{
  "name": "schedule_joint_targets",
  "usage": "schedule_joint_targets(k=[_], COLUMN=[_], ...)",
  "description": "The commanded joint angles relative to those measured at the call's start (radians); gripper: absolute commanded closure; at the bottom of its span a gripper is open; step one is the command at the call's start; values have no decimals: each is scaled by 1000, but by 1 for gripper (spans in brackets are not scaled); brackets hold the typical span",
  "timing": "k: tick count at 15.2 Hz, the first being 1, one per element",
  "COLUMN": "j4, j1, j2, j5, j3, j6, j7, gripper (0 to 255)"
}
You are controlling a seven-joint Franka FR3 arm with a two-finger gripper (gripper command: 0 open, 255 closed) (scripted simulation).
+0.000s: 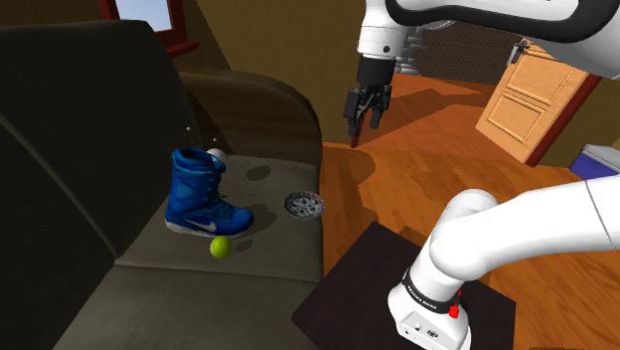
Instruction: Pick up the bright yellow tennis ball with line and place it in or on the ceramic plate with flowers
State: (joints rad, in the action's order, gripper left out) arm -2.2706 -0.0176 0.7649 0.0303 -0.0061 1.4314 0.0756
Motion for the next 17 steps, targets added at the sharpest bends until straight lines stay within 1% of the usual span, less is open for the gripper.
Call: schedule_joint_targets(k=[1,9,13,17], j4=[0,-117,-141,-143], j1=[0,22,32,39], j2=[0,-122,-218,-335], j5=[0,71,97,112], j3=[0,103,154,203], j6=[0,247,373,497], j7=[0,127,188,249], gripper=[0,0,0,0])
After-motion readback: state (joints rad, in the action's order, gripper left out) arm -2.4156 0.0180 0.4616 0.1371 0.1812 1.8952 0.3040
